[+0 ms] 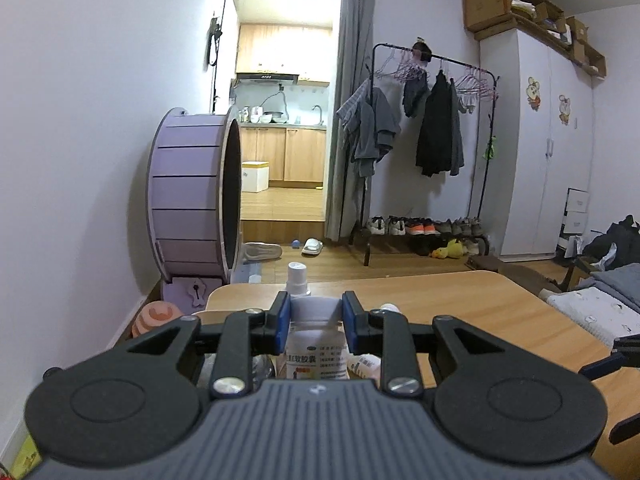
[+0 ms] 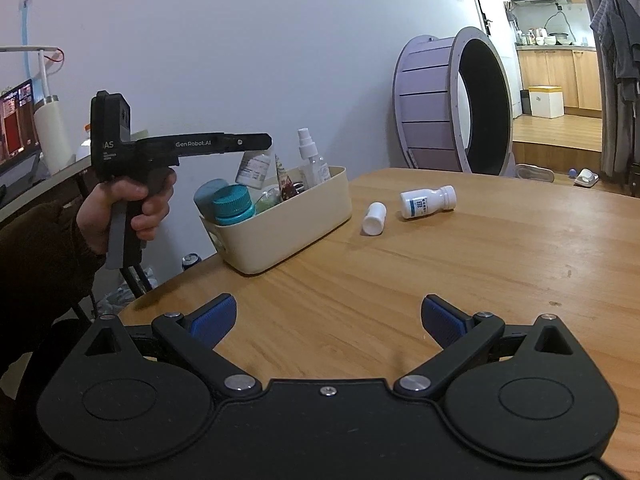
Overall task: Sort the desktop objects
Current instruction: 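Carry the white pill bottle with the left gripper into the basket and release, then move the right gripper to the small white bottle and grasp it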
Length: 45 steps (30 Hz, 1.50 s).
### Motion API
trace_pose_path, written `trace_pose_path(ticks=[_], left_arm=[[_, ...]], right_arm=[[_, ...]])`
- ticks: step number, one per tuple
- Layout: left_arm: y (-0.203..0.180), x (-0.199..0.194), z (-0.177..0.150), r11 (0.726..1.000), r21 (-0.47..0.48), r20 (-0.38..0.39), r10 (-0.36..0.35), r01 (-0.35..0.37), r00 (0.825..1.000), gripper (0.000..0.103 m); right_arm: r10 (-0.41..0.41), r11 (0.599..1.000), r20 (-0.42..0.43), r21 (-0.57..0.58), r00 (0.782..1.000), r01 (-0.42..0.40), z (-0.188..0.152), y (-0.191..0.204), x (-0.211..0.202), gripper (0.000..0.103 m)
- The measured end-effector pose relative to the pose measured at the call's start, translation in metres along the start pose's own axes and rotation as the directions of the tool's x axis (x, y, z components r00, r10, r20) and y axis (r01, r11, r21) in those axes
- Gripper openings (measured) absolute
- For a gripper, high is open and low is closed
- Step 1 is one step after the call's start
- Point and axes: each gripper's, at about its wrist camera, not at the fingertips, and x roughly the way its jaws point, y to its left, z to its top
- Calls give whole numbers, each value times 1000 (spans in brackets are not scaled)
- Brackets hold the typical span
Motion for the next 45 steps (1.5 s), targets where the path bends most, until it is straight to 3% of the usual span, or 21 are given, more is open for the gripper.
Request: trace_pose_path(ticks=[8,21,26,29,35,45], left_arm=[[-3,12,2,1000,20,-32,1,0,999,27],[-2,-50,0,998,-61,-58,-10,6,998,38],[-11,-69,-5,995,-96,-107,-16,5,994,57],[-16,-78,-11,993,-116,-129,-22,7,991,60],[-21,-85,-18,990,-137,-155,-47,26,987,61],[-16,-86,-20,987,-150,-152,-77,54,985,61]], right_arm=[[-2,1000,-15,-7,1000,2,-1,3,2,99],[-6,1000,25,21,1000,5,5,-1,0,99],[-24,999,45,28,999,22,12,-4,4,99],[-50,998,40,32,998,49,22,-6,12,99],[-108,994,-1,-6,994,108,45,-9,45,97],[-90,996,-101,-31,991,87,79,-19,139,76]])
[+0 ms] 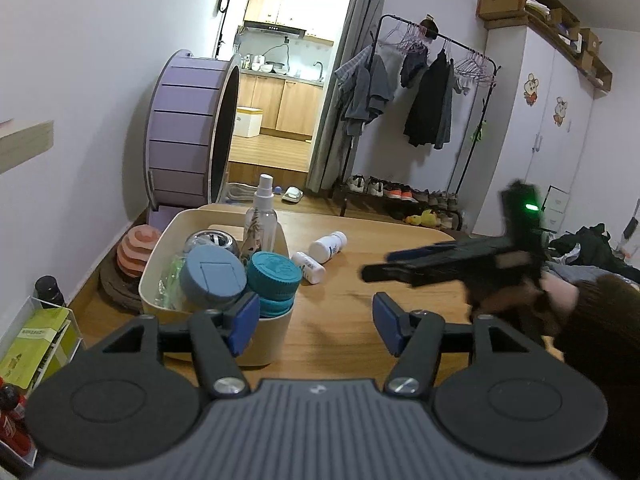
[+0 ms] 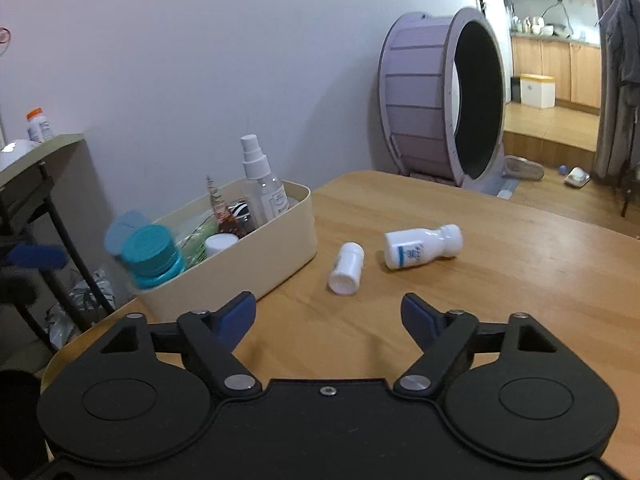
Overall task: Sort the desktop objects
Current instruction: 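Move the right gripper to the small white bottle and grasp it, then carry the small white bottle with the right gripper into the basket and release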
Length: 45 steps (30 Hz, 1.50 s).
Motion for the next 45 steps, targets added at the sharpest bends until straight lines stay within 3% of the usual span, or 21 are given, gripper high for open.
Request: trace_pose_path(ticks=[4,8,14,16,18,20,27,36,41,45], left_arm=[[3,0,-3,1000,-4,3,-15,15,1000,61],[6,-1,-4,1000,-11,3,-15,15,1000,61],[8,-2,-4,1000,-13,-1,-6,6,1000,61],[9,-3,-4,1000,-17,0,-4,4,1000,61],[9,-4,-4,1000,-21,0,-6,6,1000,61],[9,-5,-5,1000,-25,0,-8,8,1000,61],[6,-9,-5,1000,-27,9,-16,16,1000,61],[9,-19,-4,999,-39,33,-9,10,999,61],[12,-27,-3,999,-47,50,2,0,999,61],[15,-31,-2,999,-51,56,12,-9,998,61]], right_arm=[[-24,1000,-24,1,999,24,6,1,32,73],[-32,999,-49,17,998,33,7,-1,55,58],[-41,999,-60,18,997,42,8,0,67,57],[-43,999,-71,17,997,45,8,0,70,50],[-42,999,-95,22,995,44,8,-1,74,32],[-35,999,-115,34,993,39,7,-3,75,28],[-27,998,-65,63,998,31,0,-3,38,27],[66,996,77,49,995,-70,21,23,-20,26],[159,987,121,-5,980,-160,48,49,-19,26],[215,977,104,-37,971,-212,62,68,0,27]])
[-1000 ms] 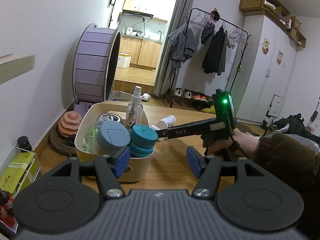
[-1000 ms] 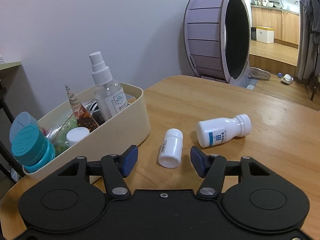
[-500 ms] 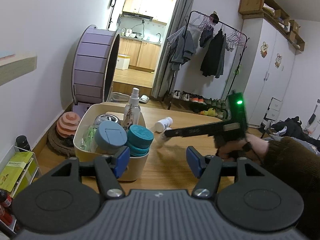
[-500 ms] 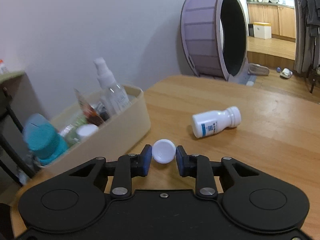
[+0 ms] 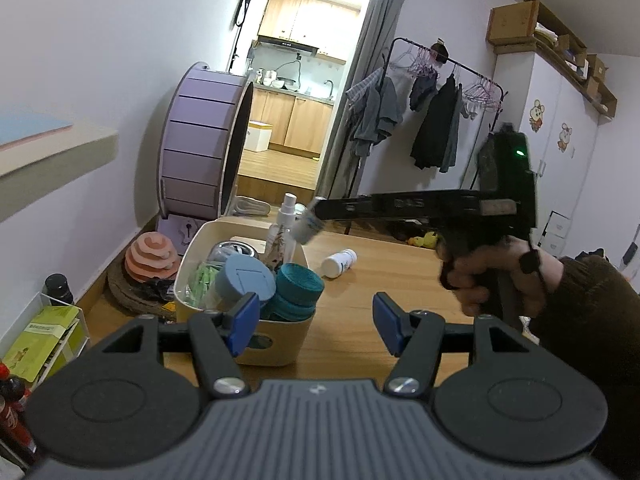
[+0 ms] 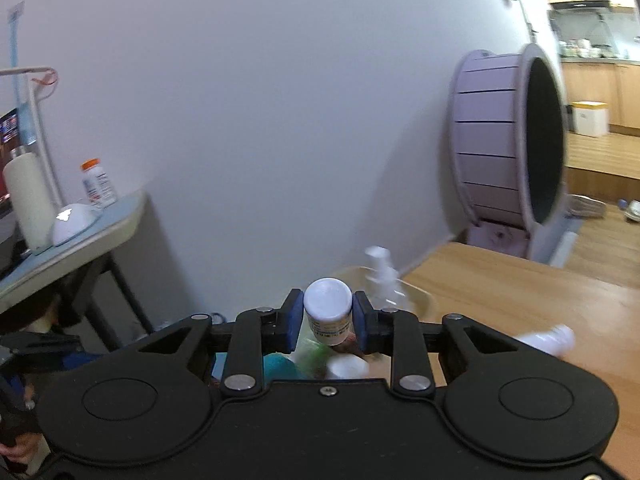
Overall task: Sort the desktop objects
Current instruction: 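Carry the small white bottle with the right gripper into the basket and release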
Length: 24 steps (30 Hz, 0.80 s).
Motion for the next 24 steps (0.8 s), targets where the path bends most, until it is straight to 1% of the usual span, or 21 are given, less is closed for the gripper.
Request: trace_pose_path(ticks=[2,4,5,6,8,11,16,19,21,24], left_arm=[[1,-1,0,1000,1,1,3,-3,1000,61],[2,-1,0,1000,-1,-1,6,-6,1000,61],[2,-1,0,1000,-2,-2,9,-9,1000,61],[3,-1,0,1000,-4,-3,10,-10,1000,61],[3,-1,0,1000,-4,-5,13,-13,1000,61],[3,1,-1,1000,-7,-8,8,-9,1000,61],[1,5,-2,1000,-8,-8,-9,9,1000,61],[0,7,-3,1000,-6,-7,-19,19,1000,61],[-1,7,-2,1000,-8,-1,-25,25,1000,62],[-4,10,-2,999,-6,-2,-35,35,999,62]], right_arm=[[22,1000,-19,3,1000,-22,2,3,15,27],[35,999,-30,21,999,-34,2,4,28,37],[32,999,-23,22,999,-32,2,5,29,47],[28,999,-12,16,1000,-28,1,6,28,53],[20,1000,2,9,1000,-20,-2,6,23,55],[-6,1000,5,18,1000,6,-4,-4,11,55],[-94,996,-4,-1,996,94,-10,-32,-17,56],[-176,984,-18,-19,984,176,-17,-50,-29,59],[-230,973,-28,-16,973,230,-24,-66,-37,66],[-302,953,-43,-24,952,301,-32,-85,-39,73]])
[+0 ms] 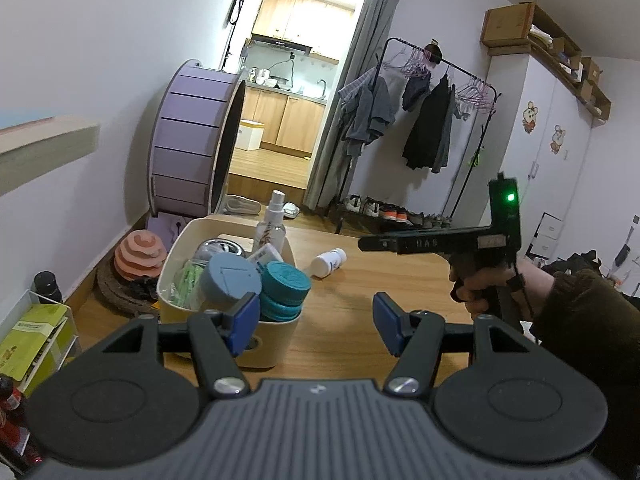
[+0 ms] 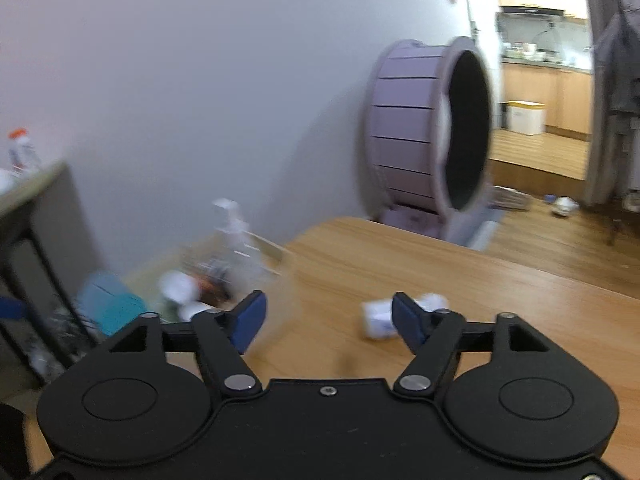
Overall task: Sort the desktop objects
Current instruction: 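Move the right gripper to the last white pill bottle and grasp it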
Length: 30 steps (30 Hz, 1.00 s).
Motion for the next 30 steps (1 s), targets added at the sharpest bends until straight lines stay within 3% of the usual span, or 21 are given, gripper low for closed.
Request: trace_pose_path(ticks=[3,9,25,27,29,30], left_arm=[[-3,4,0,1000,6,-7,-7,7,1000,62],[-4,10,1,1000,14,-18,-13,14,1000,62],[0,13,1,1000,12,-29,0,0,1000,62],[-1,13,1,1000,14,-31,2,-2,1000,62],[-1,13,1,1000,15,-33,3,-3,999,62],[-1,13,1,1000,15,-33,4,-3,999,62]], right_arm=[[-45,999,-16,8,999,45,-6,-12,13,86],[-48,998,-28,-29,998,47,-11,-17,49,93],[-36,998,-83,-56,996,31,-11,-26,102,95],[-34,998,-92,-60,995,28,-11,-25,105,92],[-38,998,-102,-55,994,32,-10,-25,106,71],[-39,998,-106,-48,994,34,-10,-26,106,71]])
